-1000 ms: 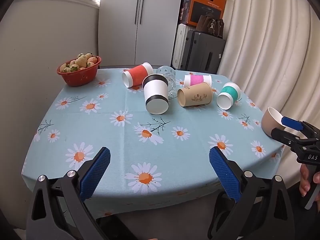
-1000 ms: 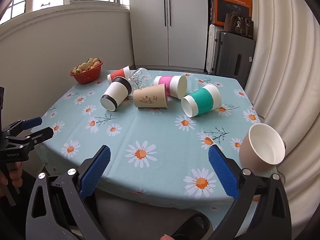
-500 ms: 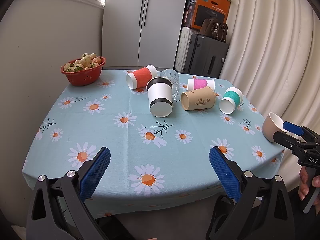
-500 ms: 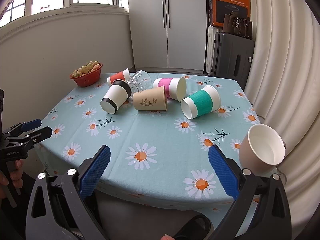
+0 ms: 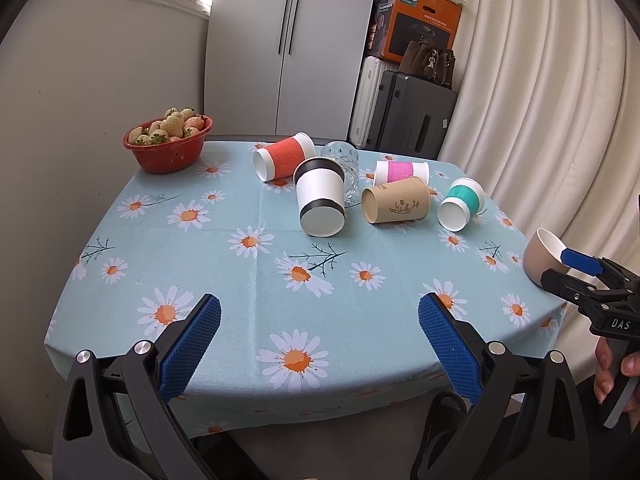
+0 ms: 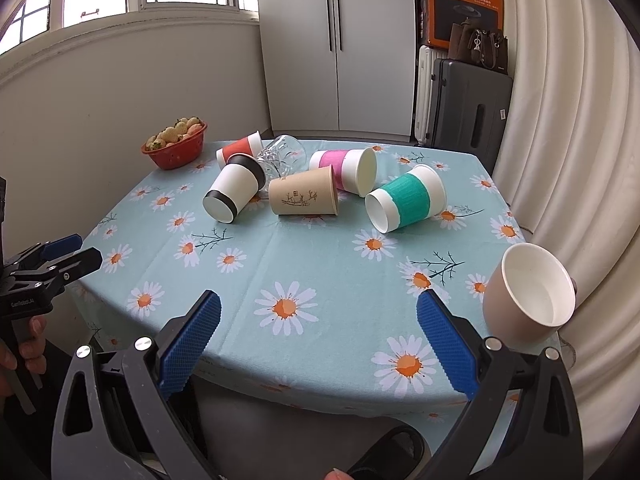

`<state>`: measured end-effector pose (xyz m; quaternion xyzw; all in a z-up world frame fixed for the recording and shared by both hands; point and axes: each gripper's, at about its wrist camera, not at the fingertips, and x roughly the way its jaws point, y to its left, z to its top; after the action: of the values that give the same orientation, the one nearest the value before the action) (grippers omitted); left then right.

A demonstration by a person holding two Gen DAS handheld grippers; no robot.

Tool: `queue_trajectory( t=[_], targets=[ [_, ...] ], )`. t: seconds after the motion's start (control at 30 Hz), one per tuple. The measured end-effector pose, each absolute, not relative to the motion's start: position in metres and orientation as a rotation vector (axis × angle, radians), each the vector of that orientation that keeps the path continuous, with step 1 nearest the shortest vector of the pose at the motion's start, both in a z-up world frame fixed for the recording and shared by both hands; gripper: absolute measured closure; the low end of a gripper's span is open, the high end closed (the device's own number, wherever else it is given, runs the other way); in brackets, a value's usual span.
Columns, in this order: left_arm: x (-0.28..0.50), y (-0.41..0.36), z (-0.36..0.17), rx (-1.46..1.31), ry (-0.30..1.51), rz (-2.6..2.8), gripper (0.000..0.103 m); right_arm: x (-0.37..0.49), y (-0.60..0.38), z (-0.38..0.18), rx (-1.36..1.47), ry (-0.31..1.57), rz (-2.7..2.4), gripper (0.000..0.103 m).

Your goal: Flip cup upright

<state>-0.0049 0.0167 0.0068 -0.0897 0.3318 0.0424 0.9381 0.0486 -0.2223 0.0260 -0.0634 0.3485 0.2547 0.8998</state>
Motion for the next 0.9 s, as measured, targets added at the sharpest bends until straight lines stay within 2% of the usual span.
queue_trajectory(
  t=[0.9],
  targets=[
    [-0.0059, 0.0105, 0.0063, -0.173, 0.681, 0.083, 0.006, 0.0500, -0.2234, 0.0226, -0.130, 0.724, 0.529, 0.006]
  ],
)
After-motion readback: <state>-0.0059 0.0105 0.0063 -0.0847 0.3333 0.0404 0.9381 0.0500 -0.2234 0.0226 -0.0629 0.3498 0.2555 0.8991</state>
